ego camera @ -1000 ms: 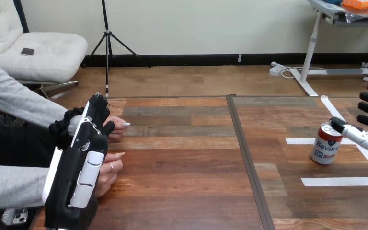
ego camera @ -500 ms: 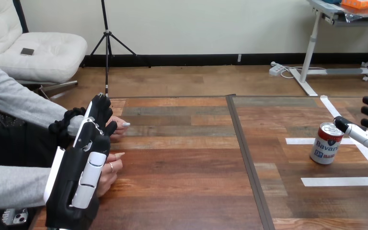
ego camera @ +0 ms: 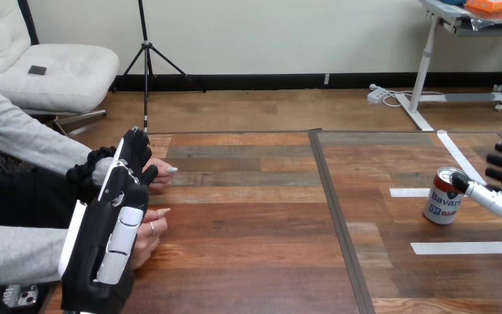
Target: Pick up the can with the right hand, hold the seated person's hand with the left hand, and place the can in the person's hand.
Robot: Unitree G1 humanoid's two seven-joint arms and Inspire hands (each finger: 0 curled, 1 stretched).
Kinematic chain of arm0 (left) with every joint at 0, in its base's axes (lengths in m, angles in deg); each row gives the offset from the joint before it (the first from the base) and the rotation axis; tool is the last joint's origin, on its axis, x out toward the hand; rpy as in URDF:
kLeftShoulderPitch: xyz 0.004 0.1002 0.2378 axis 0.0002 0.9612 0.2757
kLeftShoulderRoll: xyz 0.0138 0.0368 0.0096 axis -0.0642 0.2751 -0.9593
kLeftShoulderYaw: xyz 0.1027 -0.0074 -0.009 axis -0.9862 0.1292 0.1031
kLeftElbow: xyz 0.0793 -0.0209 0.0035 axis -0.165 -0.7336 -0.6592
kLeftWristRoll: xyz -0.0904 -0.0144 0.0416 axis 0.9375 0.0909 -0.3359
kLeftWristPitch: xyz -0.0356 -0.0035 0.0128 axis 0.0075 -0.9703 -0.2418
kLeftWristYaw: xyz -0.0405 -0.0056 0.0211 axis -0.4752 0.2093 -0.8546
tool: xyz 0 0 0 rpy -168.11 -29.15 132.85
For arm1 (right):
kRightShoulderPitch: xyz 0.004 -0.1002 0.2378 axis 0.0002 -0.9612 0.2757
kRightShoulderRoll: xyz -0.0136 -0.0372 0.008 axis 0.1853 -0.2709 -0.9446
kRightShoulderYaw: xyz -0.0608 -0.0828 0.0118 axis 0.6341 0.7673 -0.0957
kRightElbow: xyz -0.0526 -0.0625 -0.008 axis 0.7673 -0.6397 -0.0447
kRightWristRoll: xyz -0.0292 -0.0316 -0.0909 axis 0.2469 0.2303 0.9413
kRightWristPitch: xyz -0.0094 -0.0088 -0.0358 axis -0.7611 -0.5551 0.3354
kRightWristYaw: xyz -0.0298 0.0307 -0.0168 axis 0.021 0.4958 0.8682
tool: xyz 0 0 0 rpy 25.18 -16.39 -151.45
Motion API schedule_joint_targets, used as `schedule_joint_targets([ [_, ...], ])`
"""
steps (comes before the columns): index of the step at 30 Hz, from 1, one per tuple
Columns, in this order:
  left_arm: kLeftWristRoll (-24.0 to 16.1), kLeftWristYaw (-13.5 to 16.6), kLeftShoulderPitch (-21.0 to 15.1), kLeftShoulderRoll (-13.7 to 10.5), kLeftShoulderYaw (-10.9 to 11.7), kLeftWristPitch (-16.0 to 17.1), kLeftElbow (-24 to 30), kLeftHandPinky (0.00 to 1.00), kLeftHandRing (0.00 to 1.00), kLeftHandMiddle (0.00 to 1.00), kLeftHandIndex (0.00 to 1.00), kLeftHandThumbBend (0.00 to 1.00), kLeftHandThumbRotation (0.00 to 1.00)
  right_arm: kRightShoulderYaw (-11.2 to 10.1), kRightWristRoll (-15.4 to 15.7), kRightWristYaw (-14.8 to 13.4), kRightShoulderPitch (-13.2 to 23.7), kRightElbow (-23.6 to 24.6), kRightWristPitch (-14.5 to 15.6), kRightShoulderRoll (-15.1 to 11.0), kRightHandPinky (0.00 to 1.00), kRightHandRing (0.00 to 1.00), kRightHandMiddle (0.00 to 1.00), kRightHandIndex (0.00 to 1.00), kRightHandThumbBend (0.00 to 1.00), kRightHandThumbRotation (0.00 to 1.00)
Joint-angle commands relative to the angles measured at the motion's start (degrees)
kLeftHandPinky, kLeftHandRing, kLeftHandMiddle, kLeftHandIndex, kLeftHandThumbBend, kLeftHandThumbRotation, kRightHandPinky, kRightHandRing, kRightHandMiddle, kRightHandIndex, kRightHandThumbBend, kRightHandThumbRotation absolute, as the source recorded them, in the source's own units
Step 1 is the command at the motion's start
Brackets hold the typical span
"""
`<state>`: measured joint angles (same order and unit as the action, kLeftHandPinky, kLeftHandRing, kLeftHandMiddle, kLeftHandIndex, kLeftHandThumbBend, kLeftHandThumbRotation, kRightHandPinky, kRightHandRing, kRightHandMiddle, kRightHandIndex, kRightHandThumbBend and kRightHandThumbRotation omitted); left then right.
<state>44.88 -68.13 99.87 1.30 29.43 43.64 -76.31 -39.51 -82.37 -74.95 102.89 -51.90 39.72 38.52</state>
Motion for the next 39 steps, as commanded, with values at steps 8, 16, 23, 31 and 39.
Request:
schedule_joint_targets([
  [8, 0.4, -0.7, -2.6, -0.3, 0.7, 0.9, 1.1, 0.97, 1.00, 1.00, 0.98, 0.66, 0.84, 0.9, 1.2, -1.1, 7.3, -1.9, 0.9, -1.3, 0.79, 0.85, 0.85, 0.87, 1.00, 0.19],
  [16, 0.2, -0.6, -2.4, -0.3, 0.7, 0.9, 1.4, 0.98, 1.00, 1.00, 0.98, 0.65, 0.84, 1.2, 1.4, -0.9, 8.7, -3.1, 3.3, -1.1, 0.79, 0.85, 0.86, 0.88, 1.00, 0.19],
  [23, 0.2, -0.9, -2.5, -0.5, 0.8, 1.0, 1.0, 0.98, 1.00, 1.00, 0.98, 0.64, 0.84, 2.0, 2.3, -1.0, 9.8, -4.0, 4.9, -1.0, 0.80, 0.86, 0.87, 0.89, 1.00, 0.20],
  [31, 0.6, -1.6, -2.7, -0.9, 0.9, 1.4, 0.5, 0.98, 1.00, 1.00, 0.98, 0.66, 0.84, 2.7, 3.1, -1.5, 10.9, -4.6, 6.6, -0.5, 0.79, 0.86, 0.86, 0.88, 1.00, 0.17],
  [39, 0.1, -1.0, -1.9, -0.8, 0.9, 0.2, 2.2, 0.99, 1.00, 1.00, 0.98, 0.66, 0.84, 3.9, 4.6, -2.5, 11.9, -5.3, 8.1, -0.2, 0.78, 0.85, 0.86, 0.88, 1.00, 0.17],
])
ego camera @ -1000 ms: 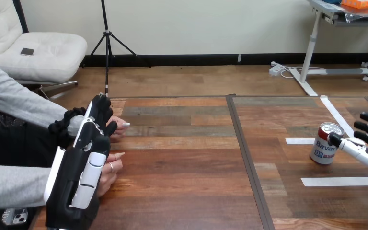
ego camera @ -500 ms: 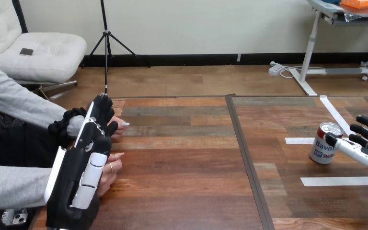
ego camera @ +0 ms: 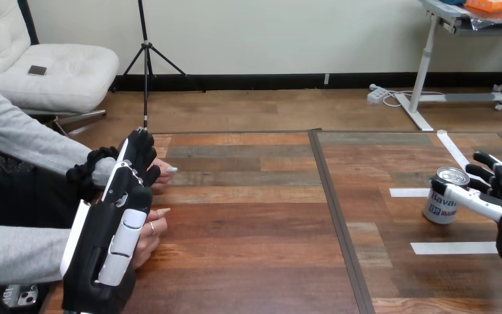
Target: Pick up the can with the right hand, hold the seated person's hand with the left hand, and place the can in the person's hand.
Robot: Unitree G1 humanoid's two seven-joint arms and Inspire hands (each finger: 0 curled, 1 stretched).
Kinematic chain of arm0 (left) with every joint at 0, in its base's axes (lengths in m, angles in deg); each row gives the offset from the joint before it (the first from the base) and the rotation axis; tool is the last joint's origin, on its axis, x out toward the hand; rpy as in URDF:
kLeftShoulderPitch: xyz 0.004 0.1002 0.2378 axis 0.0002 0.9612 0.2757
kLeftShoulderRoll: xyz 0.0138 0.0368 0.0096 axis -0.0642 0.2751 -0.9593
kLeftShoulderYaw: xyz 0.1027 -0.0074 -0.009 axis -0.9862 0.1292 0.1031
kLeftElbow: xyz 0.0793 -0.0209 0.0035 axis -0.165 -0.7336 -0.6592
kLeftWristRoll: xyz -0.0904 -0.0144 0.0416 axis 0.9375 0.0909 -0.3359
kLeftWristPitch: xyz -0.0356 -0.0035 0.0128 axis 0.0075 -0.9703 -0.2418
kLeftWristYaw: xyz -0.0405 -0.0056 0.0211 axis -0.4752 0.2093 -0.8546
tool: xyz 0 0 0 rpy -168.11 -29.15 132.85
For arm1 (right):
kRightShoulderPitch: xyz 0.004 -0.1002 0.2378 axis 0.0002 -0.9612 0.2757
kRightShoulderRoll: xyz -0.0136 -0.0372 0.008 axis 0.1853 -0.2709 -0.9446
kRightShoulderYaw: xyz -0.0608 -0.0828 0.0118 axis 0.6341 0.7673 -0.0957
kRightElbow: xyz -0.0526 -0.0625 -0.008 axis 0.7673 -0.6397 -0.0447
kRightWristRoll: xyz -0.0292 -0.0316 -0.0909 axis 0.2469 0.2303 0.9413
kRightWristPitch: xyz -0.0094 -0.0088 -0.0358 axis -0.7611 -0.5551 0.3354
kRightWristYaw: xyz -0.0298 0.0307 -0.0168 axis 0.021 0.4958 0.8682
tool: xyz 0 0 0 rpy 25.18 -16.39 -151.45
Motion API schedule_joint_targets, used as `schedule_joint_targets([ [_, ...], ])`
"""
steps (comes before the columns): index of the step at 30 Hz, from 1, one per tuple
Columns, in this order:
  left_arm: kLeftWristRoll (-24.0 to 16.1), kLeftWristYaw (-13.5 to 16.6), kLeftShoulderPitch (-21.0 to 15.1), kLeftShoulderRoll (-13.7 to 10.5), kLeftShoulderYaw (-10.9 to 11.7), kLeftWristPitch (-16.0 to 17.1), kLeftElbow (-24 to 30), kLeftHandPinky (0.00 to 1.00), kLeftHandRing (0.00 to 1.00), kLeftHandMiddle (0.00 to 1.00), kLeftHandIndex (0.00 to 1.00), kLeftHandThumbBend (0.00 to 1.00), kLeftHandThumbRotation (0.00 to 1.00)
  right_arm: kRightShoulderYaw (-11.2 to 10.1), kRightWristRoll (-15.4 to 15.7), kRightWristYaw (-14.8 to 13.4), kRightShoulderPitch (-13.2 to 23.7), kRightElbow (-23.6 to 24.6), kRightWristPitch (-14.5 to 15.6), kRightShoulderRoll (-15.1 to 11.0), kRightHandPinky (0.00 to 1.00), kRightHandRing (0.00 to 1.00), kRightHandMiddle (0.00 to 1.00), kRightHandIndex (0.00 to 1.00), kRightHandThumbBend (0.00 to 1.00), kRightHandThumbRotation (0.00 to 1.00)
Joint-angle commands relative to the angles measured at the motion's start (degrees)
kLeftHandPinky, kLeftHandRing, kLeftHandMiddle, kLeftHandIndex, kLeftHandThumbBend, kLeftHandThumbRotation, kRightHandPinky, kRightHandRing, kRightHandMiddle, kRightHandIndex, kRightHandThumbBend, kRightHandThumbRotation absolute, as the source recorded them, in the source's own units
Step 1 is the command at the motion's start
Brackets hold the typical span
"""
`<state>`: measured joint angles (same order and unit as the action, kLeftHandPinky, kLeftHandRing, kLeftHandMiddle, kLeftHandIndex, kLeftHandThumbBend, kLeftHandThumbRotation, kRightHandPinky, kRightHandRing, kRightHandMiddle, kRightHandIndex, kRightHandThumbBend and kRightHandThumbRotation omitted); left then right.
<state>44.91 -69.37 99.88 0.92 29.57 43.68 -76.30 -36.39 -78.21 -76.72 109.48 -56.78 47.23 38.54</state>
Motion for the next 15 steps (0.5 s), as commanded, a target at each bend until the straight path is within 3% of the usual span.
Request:
schedule_joint_targets([
  [1, 0.0, 0.2, -2.0, -0.6, 0.8, 0.2, 2.2, 0.99, 1.00, 1.00, 0.98, 0.66, 0.84, 0.8, 0.6, -0.9, 5.4, -0.5, 0.8, -0.1, 0.78, 0.85, 0.86, 0.88, 1.00, 0.17],
  [15, 0.0, -0.1, -2.1, -1.0, 1.0, 0.7, 2.0, 0.98, 1.00, 1.00, 0.97, 0.67, 0.84, 0.8, 0.1, -0.3, 7.0, -1.0, 3.0, 1.3, 0.79, 0.86, 0.86, 0.88, 1.00, 0.19],
])
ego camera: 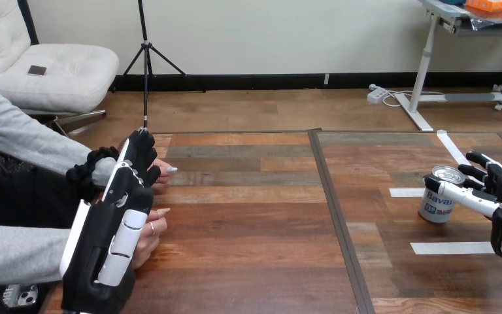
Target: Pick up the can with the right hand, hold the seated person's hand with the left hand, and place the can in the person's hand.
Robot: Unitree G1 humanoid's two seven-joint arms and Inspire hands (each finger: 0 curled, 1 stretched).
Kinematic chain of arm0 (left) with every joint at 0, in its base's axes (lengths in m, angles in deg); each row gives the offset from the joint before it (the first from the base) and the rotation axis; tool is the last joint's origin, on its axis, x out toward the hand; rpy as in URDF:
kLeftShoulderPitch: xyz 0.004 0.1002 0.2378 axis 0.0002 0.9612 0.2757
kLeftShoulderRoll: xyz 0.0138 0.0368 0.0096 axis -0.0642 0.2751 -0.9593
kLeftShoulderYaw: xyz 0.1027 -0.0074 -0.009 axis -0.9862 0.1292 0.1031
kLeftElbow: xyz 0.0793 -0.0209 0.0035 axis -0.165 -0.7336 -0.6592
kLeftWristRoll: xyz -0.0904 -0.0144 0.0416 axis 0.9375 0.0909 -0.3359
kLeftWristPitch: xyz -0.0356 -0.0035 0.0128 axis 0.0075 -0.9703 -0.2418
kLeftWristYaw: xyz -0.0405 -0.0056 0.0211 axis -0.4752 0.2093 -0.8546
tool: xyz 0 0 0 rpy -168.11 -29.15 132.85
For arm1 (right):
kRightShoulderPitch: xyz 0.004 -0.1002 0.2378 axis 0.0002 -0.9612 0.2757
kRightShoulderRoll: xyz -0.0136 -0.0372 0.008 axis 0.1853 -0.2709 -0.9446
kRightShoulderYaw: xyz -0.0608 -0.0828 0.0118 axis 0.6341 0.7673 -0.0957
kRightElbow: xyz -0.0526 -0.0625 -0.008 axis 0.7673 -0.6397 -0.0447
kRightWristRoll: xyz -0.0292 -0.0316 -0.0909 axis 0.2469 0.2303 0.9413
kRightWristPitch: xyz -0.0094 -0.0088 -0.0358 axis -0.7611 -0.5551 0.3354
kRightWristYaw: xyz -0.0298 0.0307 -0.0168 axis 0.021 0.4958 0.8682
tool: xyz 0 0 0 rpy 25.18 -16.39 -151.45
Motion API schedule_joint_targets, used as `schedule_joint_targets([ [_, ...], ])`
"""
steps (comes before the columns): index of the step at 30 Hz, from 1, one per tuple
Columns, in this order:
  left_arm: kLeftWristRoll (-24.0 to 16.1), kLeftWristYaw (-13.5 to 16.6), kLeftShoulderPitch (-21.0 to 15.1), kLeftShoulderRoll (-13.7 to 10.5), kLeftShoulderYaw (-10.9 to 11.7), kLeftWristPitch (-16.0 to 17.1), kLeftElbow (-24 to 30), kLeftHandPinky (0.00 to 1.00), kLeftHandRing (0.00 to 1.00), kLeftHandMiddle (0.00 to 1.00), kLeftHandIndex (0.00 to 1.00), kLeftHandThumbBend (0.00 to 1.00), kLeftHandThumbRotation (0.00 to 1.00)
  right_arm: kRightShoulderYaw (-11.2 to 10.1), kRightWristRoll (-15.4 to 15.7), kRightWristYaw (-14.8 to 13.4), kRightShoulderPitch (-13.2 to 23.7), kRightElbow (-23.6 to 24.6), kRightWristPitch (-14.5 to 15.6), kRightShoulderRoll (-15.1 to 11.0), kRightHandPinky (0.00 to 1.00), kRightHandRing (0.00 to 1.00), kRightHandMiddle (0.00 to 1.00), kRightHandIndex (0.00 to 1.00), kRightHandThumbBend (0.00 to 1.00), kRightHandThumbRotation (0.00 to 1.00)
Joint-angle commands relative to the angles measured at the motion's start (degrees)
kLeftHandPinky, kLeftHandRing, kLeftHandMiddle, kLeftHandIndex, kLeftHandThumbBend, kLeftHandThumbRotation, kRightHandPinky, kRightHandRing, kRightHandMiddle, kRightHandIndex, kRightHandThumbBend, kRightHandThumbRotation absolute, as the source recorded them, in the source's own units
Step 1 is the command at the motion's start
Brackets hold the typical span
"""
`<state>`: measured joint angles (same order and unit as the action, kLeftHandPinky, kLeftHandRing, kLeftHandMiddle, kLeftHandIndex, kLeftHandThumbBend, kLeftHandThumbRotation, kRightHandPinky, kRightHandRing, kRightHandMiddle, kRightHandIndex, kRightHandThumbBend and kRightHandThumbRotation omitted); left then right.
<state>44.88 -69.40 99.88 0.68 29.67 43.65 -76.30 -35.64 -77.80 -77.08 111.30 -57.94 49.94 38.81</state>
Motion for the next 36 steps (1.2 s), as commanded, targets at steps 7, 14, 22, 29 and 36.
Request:
schedule_joint_targets([
  [7, 0.7, -0.1, -1.8, -0.7, 0.8, 0.1, 2.6, 0.98, 1.00, 1.00, 0.97, 0.67, 0.83, 1.6, 1.2, -1.3, 5.9, -0.2, 1.7, 1.1, 0.79, 0.87, 0.87, 0.89, 1.00, 0.19],
  [14, 0.6, 0.1, -1.9, -0.4, 0.8, 0.4, 2.5, 0.97, 1.00, 1.00, 0.96, 0.66, 0.82, 2.7, 2.7, -2.1, 6.6, -0.3, 2.5, 1.1, 0.79, 0.87, 0.87, 0.89, 1.00, 0.23],
  [22, 0.2, -0.1, -1.9, -0.9, 0.8, 0.4, 2.6, 0.96, 1.00, 1.00, 0.95, 0.65, 0.81, 3.3, 3.3, -2.7, 7.4, -0.4, 3.5, 1.4, 0.78, 0.86, 0.87, 0.89, 1.00, 0.23],
  [29, -0.1, 0.3, -1.7, -0.7, 0.8, 0.3, 3.0, 0.96, 1.00, 1.00, 0.95, 0.64, 0.82, 3.3, 3.2, -2.6, 7.8, -0.5, 4.3, 1.5, 0.77, 0.87, 0.88, 0.89, 1.00, 0.23],
  [36, -0.4, 0.3, -1.8, -0.8, 0.8, 0.8, 2.8, 0.96, 1.00, 1.00, 0.95, 0.62, 0.82, 3.6, 3.5, -2.4, 8.0, -0.7, 4.6, 1.3, 0.79, 0.87, 0.88, 0.90, 1.00, 0.22],
])
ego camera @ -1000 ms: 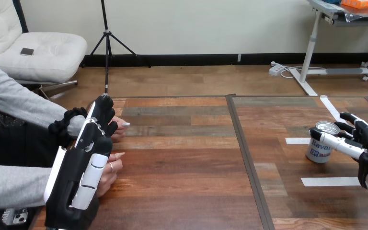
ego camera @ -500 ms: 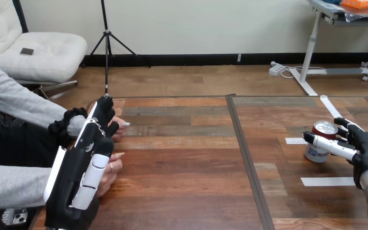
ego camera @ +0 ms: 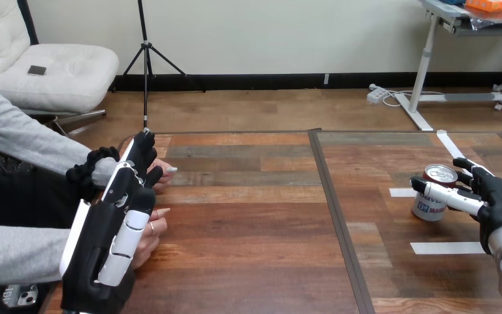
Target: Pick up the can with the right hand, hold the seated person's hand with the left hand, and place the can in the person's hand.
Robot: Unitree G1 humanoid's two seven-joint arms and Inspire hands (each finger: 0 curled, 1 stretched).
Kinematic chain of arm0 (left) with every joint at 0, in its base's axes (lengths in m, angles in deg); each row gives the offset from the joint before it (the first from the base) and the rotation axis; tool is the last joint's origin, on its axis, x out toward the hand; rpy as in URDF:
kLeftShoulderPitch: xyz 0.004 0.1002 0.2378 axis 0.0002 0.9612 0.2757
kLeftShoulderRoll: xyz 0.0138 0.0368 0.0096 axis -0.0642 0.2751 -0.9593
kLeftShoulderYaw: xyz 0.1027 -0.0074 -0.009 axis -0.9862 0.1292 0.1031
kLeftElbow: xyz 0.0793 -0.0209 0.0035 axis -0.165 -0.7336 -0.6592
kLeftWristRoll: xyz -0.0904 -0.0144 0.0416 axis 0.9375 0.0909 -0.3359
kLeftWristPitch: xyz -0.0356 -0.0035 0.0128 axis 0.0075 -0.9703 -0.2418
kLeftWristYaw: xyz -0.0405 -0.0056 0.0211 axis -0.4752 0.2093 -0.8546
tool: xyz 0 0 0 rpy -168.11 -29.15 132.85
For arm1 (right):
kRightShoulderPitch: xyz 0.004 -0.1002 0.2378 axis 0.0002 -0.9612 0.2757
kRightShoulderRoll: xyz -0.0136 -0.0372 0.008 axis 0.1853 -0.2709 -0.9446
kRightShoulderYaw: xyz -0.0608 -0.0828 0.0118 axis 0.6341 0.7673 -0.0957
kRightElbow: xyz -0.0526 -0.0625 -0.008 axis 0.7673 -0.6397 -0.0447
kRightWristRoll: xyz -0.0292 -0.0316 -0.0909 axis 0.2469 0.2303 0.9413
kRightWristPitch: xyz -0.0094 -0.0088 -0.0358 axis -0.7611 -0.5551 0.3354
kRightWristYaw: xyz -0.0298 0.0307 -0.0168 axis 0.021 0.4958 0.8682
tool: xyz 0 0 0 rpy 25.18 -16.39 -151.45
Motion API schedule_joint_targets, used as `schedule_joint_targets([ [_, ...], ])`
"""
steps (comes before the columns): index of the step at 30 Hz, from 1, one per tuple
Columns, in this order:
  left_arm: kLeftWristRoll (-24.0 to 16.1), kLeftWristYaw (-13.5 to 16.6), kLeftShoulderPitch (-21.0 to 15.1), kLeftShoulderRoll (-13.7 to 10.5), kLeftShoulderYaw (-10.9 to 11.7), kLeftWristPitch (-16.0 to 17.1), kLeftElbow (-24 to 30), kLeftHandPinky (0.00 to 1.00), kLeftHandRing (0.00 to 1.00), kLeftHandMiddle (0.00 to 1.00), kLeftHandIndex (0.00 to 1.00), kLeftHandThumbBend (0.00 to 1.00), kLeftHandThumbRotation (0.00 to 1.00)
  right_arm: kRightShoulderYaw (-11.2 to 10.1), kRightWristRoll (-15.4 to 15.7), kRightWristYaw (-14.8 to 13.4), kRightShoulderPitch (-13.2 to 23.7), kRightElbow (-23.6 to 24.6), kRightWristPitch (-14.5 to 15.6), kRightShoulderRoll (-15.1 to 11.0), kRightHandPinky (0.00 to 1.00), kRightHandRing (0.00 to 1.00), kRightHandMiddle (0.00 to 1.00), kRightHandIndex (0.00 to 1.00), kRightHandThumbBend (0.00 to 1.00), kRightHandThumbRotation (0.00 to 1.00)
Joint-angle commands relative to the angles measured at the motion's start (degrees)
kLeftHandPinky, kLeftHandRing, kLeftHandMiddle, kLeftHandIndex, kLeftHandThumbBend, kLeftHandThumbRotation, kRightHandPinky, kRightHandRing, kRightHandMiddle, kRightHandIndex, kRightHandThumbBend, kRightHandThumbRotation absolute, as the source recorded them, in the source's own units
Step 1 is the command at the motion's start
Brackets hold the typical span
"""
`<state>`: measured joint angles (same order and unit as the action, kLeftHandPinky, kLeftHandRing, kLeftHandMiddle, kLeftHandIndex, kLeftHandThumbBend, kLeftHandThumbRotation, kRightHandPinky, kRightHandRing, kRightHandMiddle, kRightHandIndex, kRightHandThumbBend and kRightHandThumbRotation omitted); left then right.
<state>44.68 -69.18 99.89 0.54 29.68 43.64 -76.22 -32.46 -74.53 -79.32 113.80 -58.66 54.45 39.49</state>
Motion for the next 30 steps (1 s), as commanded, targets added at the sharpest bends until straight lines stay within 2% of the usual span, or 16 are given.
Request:
schedule_joint_targets([
  [1, -0.2, 0.1, -1.7, -0.7, 0.8, 0.8, 2.8, 0.96, 1.00, 1.00, 0.95, 0.62, 0.82, 0.5, 0.3, -0.2, 5.5, 0.0, 0.2, 0.6, 0.79, 0.87, 0.88, 0.90, 1.00, 0.21],
  [12, -0.6, 0.4, -1.7, -0.7, 1.0, 1.1, 2.7, 0.96, 1.00, 1.00, 0.94, 0.65, 0.83, 0.0, 0.0, 0.4, 5.6, -0.1, 0.1, 0.8, 0.80, 0.88, 0.89, 0.90, 1.00, 0.17],
  [20, -0.2, 0.1, -1.8, -0.9, 1.0, 1.4, 2.5, 0.97, 1.00, 1.00, 0.94, 0.65, 0.84, 1.2, 1.5, -0.7, 5.6, 0.0, 0.4, 0.6, 0.79, 0.87, 0.87, 0.90, 1.00, 0.14],
  [30, -0.4, 0.3, -1.6, -1.2, 1.1, 0.7, 3.2, 0.97, 1.00, 1.00, 0.93, 0.66, 0.84, 0.8, 1.1, -0.5, 5.5, 0.0, 0.2, 0.8, 0.78, 0.86, 0.86, 0.89, 1.00, 0.12],
])
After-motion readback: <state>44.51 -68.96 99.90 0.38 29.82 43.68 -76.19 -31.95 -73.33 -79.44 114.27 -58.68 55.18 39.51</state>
